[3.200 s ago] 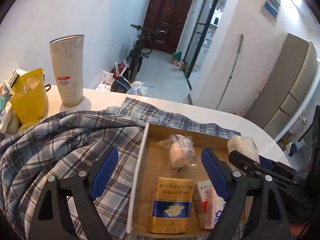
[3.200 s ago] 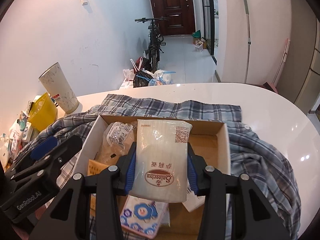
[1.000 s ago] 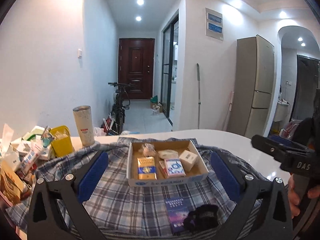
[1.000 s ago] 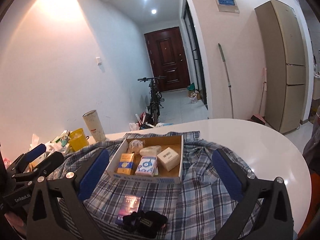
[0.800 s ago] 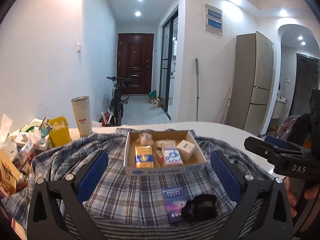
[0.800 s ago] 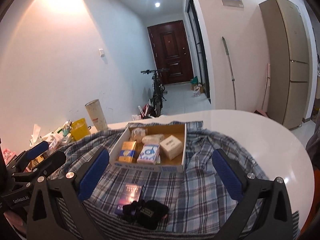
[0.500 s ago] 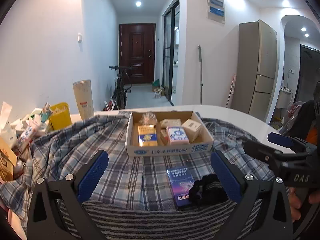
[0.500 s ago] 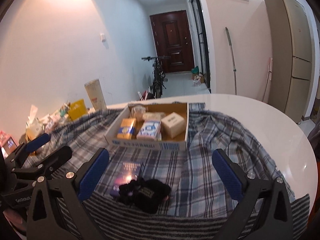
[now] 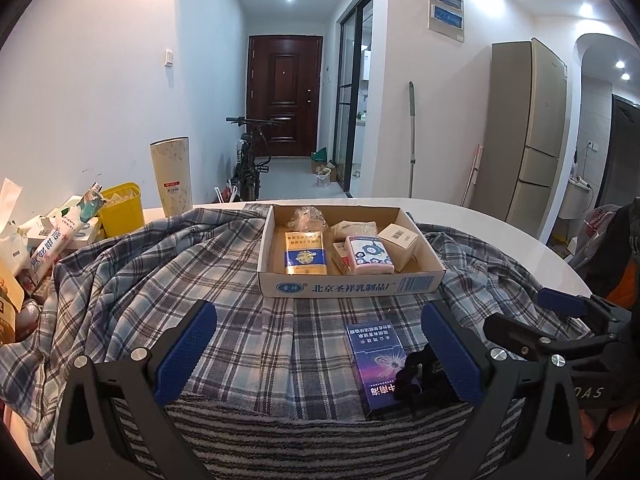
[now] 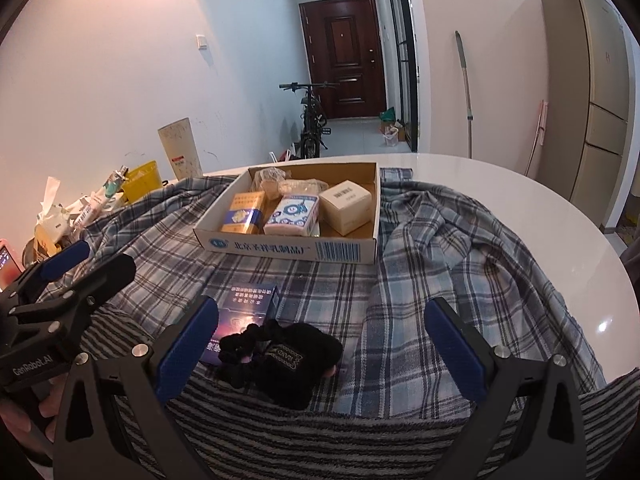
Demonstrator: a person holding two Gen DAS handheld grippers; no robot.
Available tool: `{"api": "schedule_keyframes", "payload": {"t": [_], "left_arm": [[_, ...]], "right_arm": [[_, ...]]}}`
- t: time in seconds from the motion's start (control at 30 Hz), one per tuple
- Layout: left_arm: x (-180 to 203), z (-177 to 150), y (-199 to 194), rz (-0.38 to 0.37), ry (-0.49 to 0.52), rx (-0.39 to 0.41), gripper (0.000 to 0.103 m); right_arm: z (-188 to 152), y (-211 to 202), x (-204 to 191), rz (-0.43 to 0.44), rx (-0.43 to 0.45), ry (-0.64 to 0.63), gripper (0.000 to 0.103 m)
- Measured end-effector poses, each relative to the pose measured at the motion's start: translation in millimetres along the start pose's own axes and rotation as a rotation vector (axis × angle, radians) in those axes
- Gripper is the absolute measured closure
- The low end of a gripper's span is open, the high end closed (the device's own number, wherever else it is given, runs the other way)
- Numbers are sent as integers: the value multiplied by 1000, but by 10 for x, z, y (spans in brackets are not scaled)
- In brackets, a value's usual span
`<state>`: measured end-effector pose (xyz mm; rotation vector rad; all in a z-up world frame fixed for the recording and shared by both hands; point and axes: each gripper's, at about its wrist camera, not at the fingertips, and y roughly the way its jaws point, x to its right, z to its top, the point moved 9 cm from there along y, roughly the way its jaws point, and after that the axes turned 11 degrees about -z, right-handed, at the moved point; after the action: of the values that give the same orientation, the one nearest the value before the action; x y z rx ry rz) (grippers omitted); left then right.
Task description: Organize objects
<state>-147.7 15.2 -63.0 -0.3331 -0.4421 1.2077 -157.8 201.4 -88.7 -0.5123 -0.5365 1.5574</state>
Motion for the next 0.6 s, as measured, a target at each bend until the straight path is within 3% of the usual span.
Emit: {"api": "schedule_keyframes", "payload": {"t": [0.37,0.6], "left_arm": [[-39,-53,44,19,0,-8,0],[-158,-111,117,48,-18,-13,0]], "right_arm": [[-52,95,-40,-18,-20,-18,0],[-178,300,-145,1,-89,-42,0]]}}
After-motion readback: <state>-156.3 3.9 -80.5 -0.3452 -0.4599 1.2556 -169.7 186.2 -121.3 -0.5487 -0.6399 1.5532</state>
